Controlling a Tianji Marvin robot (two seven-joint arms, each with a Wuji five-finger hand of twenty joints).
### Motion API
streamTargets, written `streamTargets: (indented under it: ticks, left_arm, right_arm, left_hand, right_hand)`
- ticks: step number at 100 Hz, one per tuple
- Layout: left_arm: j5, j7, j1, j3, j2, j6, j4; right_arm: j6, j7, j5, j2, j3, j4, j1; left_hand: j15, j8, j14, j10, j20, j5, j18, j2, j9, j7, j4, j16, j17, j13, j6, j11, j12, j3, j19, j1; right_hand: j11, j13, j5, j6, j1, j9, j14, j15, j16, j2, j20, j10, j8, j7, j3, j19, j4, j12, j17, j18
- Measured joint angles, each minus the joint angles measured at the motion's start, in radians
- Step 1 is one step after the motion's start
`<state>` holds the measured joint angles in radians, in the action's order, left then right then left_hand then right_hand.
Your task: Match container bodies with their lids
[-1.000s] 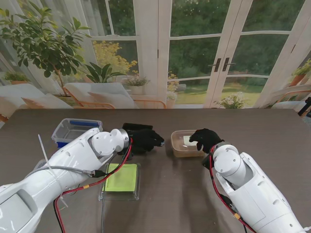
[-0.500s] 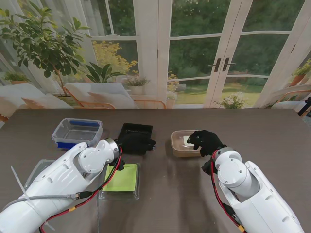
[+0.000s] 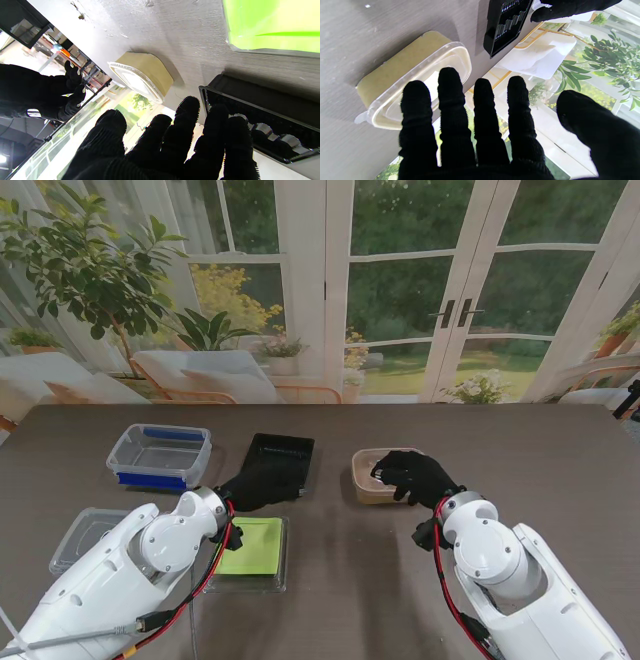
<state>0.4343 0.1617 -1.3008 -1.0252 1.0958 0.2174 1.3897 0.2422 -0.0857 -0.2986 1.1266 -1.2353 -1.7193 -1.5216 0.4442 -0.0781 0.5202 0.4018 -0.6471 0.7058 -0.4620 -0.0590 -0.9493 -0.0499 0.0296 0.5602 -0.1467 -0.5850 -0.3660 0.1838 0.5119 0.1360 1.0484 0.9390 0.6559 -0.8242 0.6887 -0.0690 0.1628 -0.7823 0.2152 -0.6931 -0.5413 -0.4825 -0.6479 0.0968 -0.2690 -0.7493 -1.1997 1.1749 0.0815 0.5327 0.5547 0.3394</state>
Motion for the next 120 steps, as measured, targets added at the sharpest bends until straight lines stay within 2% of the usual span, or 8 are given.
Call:
streamTargets:
  ticks: [13,26,50,70,76,96,100,120]
  left_arm:
    - [0.020,-0.048,-0.047,-0.030,0.000,0.000,0.024]
    - [0.040,-0.052,-0.077,-0.053,-0.001,0.006,0.040]
    - [0.073,-0.077,-0.128,-0.093,-0.003,0.019,0.076]
    - [0.127,-0.142,-0.177,-0.130,-0.003,0.039,0.095]
    - [0.137,-0.160,-0.186,-0.136,-0.002,0.043,0.095]
    - [0.211,-0.239,-0.192,-0.148,0.000,0.067,0.074]
    - [0.223,-0.251,-0.185,-0.148,0.001,0.083,0.058]
    - [0.357,-0.247,-0.118,-0.127,-0.011,0.131,-0.018]
  right_arm:
    - [-0.027,-0.002,0.002,-0.004,-0.003,-0.015,-0.015]
    - [-0.069,0.003,-0.003,-0.005,-0.006,-0.030,-0.038]
    - [-0.128,0.011,0.011,-0.006,-0.014,-0.047,-0.080]
    - [-0.152,0.002,0.015,-0.011,-0.002,-0.041,-0.089]
    - [-0.154,0.003,0.017,-0.011,0.002,-0.038,-0.089]
    - [-0.160,0.015,0.020,-0.008,0.009,-0.030,-0.087]
    - [-0.161,0.016,0.022,-0.008,0.010,-0.028,-0.086]
    - [-0.165,0.018,0.031,-0.006,0.011,-0.020,-0.082]
  left_hand:
    - [-0.029,0.000,-0.010,-0.004,0.011,0.000,0.009,-0.001,0.017,0.000,0.000,-0.017,0.026,0.032,0.000,-0.010,-0.018,0.000,-0.042,0.000]
    - [-0.039,0.000,-0.020,-0.009,0.021,0.000,0.015,-0.002,0.022,0.000,0.000,-0.026,0.036,0.037,0.002,-0.016,-0.029,0.000,-0.062,0.000]
    - [-0.050,0.000,-0.024,-0.015,0.022,0.010,0.022,-0.012,0.022,-0.001,0.000,-0.034,0.038,0.050,0.010,-0.016,-0.039,0.008,-0.086,0.000]
    - [-0.051,-0.002,-0.037,-0.018,0.022,0.023,0.032,-0.045,0.021,-0.011,0.003,-0.035,0.040,0.050,0.011,-0.016,-0.040,0.037,-0.098,0.000]
    - [-0.051,-0.002,-0.047,-0.026,0.022,0.024,0.036,-0.071,0.038,-0.011,0.003,-0.036,0.043,0.050,0.012,-0.020,-0.045,0.127,-0.112,-0.028]
    - [-0.051,-0.022,-0.074,-0.049,0.022,0.067,0.066,-0.139,0.043,-0.052,0.003,-0.037,0.050,0.055,0.038,-0.016,-0.050,0.284,-0.134,-0.066]
    - [-0.051,-0.033,-0.084,-0.058,0.022,0.082,0.074,-0.177,0.046,-0.068,0.003,-0.037,0.050,0.055,0.047,-0.015,-0.050,0.318,-0.135,-0.086]
    - [-0.052,-0.046,-0.136,-0.101,0.042,0.087,0.124,-0.268,0.073,-0.088,0.003,-0.050,0.050,0.076,0.072,-0.007,-0.043,0.485,-0.148,-0.126]
  right_hand:
    - [-0.014,0.046,-0.001,-0.014,0.000,0.023,-0.011,0.059,0.025,-0.015,0.007,-0.013,0.000,0.008,0.030,-0.047,0.000,-0.016,0.000,0.000]
    - [-0.015,0.046,-0.001,-0.025,0.000,0.034,-0.018,0.075,0.038,-0.015,0.023,-0.029,-0.001,0.009,0.030,-0.065,0.000,-0.027,0.000,-0.008]
    - [-0.015,0.046,-0.001,-0.025,0.001,0.034,-0.023,0.098,0.042,-0.048,0.023,-0.031,-0.011,0.008,0.053,-0.065,0.000,-0.028,0.000,-0.009]
    - [-0.015,0.046,-0.001,-0.025,0.001,0.034,-0.023,0.107,0.050,-0.048,0.023,-0.031,-0.011,0.008,0.053,-0.065,0.000,-0.029,0.000,-0.009]
    - [-0.015,0.046,-0.001,-0.025,0.001,0.034,-0.023,0.107,0.050,-0.048,0.023,-0.031,-0.011,0.008,0.053,-0.066,0.000,-0.029,0.000,-0.009]
    - [-0.015,0.046,-0.001,-0.026,0.001,0.033,-0.023,0.108,0.050,-0.048,0.023,-0.031,-0.011,0.008,0.053,-0.066,0.000,-0.029,0.000,-0.009]
    - [-0.015,0.046,-0.001,-0.026,0.001,0.033,-0.023,0.108,0.050,-0.048,0.023,-0.031,-0.011,0.008,0.053,-0.068,0.000,-0.029,0.000,-0.009]
    - [-0.015,0.046,-0.001,-0.026,0.001,0.033,-0.023,0.108,0.050,-0.048,0.023,-0.031,-0.011,0.008,0.053,-0.077,0.000,-0.029,0.000,-0.009]
